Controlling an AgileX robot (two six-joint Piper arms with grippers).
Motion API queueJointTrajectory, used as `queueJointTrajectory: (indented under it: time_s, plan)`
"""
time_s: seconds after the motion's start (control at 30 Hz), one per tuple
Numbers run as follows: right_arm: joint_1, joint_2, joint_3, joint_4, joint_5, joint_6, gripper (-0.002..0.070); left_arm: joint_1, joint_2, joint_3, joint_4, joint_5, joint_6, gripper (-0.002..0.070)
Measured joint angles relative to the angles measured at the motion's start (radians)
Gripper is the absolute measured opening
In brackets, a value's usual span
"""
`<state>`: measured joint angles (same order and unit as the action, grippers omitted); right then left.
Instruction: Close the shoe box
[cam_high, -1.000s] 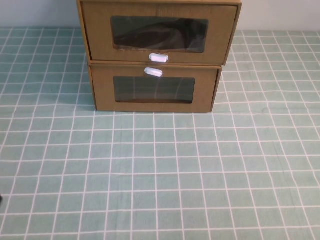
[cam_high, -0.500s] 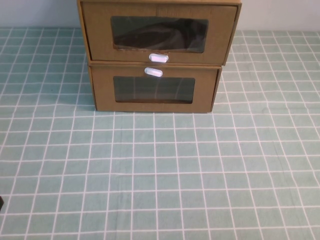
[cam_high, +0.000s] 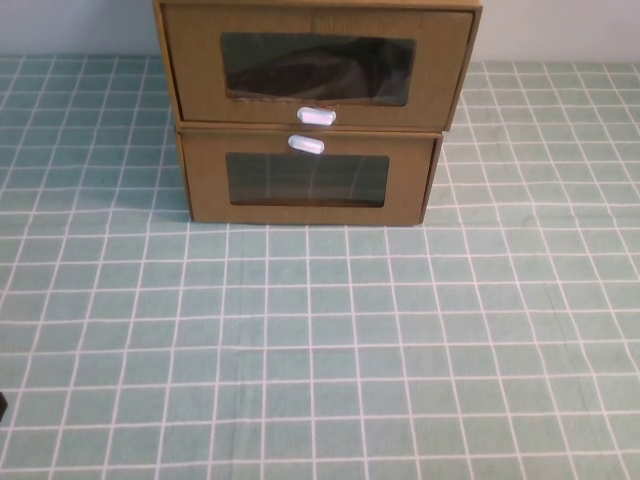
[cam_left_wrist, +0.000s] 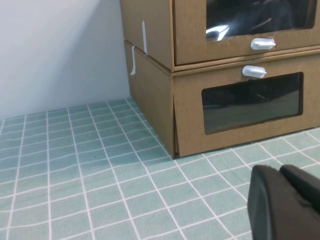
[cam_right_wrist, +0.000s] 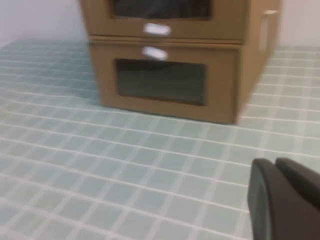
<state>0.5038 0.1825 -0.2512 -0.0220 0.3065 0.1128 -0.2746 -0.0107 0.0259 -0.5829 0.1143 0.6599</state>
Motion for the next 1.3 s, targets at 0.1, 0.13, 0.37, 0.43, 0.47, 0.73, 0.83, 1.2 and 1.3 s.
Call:
queueJointTrajectory:
  time_s: [0.1, 0.13, 0.37, 0.43, 0.47, 0.73, 0.83, 1.2, 1.3]
  plan:
    - [-0.127, 0.000, 0.053, -0.012, -0.047, 0.000, -0.0011, 0.000, 0.000, 0.000, 0.000, 0.000, 0.000, -0.0005]
    - [-0.189, -0.005, 0.079, -0.007, -0.063, 0.000, -0.0011, 0.000, 0.000, 0.000, 0.000, 0.000, 0.000, -0.0005]
    - [-0.499, -0.115, 0.247, 0.035, -0.137, 0.000, -0.0011, 0.000, 0.000, 0.000, 0.000, 0.000, 0.000, -0.0005]
    - [-0.512, -0.163, 0.272, 0.035, -0.137, 0.000, -0.0011, 0.000, 0.000, 0.000, 0.000, 0.000, 0.000, -0.0005]
    - [-0.512, -0.180, 0.274, 0.035, -0.134, 0.000, -0.0011, 0.000, 0.000, 0.000, 0.000, 0.000, 0.000, -0.0005]
    - [-0.512, -0.191, 0.278, 0.041, 0.017, -0.067, -0.0011, 0.000, -0.001, 0.000, 0.000, 0.000, 0.000, -0.0005]
    - [-0.510, -0.191, 0.278, 0.047, 0.038, -0.086, -0.0011, 0.000, -0.001, 0.000, 0.000, 0.000, 0.000, -0.0005]
    - [-0.510, -0.191, 0.278, 0.051, 0.042, -0.094, -0.0011, 0.000, -0.001, 0.000, 0.000, 0.000, 0.000, -0.0005]
    - [-0.510, -0.191, 0.278, 0.051, 0.042, -0.094, -0.0011, 0.000, -0.001, 0.000, 0.000, 0.000, 0.000, -0.0005]
